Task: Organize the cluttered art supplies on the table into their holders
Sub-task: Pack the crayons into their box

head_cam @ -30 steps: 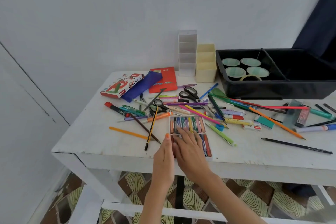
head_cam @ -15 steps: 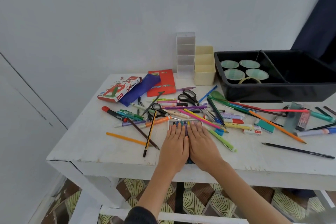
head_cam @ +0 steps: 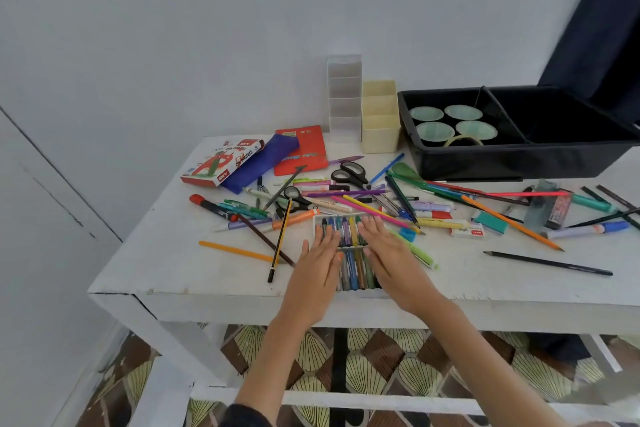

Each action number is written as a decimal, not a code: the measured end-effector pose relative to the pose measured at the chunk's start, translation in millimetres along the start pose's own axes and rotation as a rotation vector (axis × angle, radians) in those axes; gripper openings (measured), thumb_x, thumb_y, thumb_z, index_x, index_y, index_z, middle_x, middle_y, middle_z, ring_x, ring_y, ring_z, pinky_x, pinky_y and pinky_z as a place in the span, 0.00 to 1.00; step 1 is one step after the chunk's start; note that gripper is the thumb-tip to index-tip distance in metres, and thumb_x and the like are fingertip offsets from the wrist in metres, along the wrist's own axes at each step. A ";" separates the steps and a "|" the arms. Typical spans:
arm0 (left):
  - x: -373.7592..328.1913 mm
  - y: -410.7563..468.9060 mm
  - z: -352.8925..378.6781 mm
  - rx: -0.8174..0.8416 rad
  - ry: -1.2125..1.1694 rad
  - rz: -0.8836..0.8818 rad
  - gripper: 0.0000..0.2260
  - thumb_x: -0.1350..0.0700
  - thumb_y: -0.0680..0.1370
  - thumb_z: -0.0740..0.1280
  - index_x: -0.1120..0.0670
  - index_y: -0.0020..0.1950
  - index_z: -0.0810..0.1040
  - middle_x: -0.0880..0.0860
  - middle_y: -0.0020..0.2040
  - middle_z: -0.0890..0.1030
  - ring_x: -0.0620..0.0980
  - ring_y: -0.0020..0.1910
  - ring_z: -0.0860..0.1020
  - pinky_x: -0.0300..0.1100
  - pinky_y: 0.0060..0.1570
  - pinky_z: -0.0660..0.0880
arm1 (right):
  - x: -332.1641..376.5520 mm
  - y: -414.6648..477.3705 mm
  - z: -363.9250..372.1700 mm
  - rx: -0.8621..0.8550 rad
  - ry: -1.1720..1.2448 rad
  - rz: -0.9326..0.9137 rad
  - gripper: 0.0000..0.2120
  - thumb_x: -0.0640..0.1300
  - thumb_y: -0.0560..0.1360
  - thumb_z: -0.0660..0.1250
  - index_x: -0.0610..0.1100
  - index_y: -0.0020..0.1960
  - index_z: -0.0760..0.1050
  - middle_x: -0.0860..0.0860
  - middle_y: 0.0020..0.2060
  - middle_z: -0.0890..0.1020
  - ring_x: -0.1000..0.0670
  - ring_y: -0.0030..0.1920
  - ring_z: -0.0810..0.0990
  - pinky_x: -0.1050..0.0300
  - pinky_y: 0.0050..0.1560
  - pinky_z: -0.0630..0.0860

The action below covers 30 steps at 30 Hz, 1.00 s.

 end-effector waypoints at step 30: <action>14.0 0.9 -99.8 -0.592 -0.417 -0.378 0.16 0.52 0.82 0.53 0.54 0.65 0.73 0.47 0.55 0.79 0.42 0.55 0.75 0.33 0.57 0.71 | 76.3 68.3 -5.8 0.038 0.538 -0.119 0.18 0.47 0.82 0.53 0.47 0.70 0.67 0.54 0.64 0.74 0.56 0.63 0.71 0.67 0.61 0.65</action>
Point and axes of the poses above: each hand's wrist, its own y-axis towards the middle knuckle, its own z-axis out of the palm, x = y × z, the point moved 7 cm from there along y, towards the middle knuckle
